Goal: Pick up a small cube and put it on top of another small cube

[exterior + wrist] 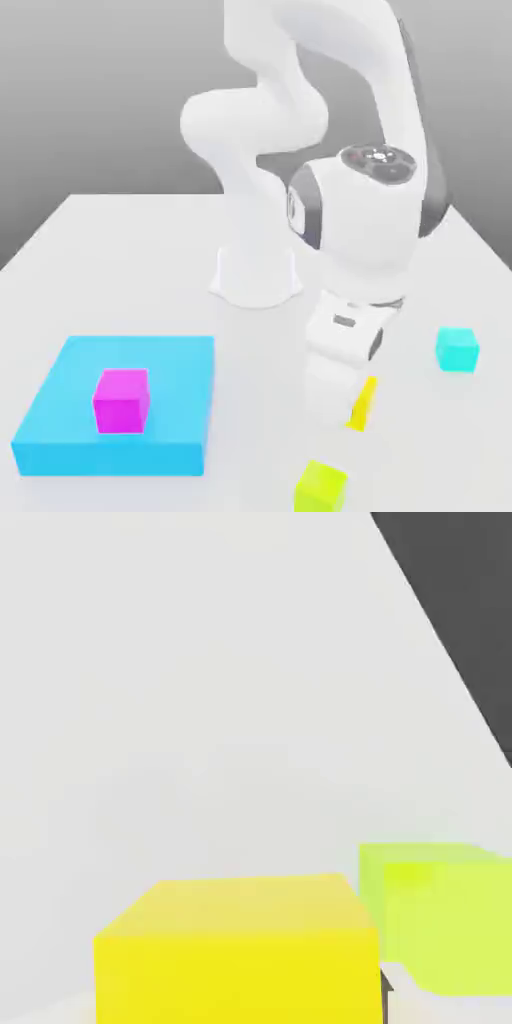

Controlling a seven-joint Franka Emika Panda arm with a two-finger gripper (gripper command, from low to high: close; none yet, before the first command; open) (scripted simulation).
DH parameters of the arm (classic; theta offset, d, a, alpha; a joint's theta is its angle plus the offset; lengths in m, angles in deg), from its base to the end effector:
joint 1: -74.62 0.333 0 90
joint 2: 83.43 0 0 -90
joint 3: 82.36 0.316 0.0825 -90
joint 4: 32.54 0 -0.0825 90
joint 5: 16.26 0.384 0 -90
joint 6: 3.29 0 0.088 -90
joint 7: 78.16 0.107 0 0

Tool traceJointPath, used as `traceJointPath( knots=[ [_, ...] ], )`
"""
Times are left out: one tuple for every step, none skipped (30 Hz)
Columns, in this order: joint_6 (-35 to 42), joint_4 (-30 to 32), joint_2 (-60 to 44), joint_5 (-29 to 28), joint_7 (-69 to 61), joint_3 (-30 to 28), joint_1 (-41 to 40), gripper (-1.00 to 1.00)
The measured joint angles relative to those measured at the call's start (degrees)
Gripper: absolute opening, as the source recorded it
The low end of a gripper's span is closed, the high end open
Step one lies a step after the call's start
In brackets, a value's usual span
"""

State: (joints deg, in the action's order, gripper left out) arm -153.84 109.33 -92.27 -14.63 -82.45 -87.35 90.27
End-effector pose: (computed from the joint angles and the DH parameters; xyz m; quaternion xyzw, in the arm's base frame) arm 0.4697 0.0868 0.2311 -0.9930 -0.1183 0.0010 0.0002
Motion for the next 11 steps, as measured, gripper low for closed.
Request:
traceJointPath(
  knots=[
    [0.39, -1.38, -1.06, 0.31, -0.60, -0.36, -0.49, -1.00],
    [-0.42, -2.18, -2.62, 0.67, -1.05, -0.38, -0.85, -1.00],
    [-1.77, -2.66, -4.42, 1.04, -1.41, -0.22, -1.17, -1.00],
    [-3.40, -2.97, -6.35, 1.45, -1.76, -0.07, -1.36, -1.00],
    [-5.16, -3.21, -8.36, 1.88, -2.08, 0.20, -1.62, -1.00],
    [-6.38, -3.35, -9.74, 2.18, -2.30, 0.38, -1.78, 1.00],
    [-6.38, -3.35, -9.74, 2.18, -2.30, 0.38, -1.78, 1.00],
    [-6.38, -3.35, -9.74, 2.18, -2.30, 0.38, -1.78, 1.00],
    [-6.38, -3.35, -9.74, 2.18, -2.30, 0.38, -1.78, 1.00],
    [-6.38, -3.35, -9.74, 2.18, -2.30, 0.38, -1.78, 1.00],
    [-6.38, -3.35, -9.74, 2.18, -2.30, 0.38, -1.78, 1.00]
  ],
)
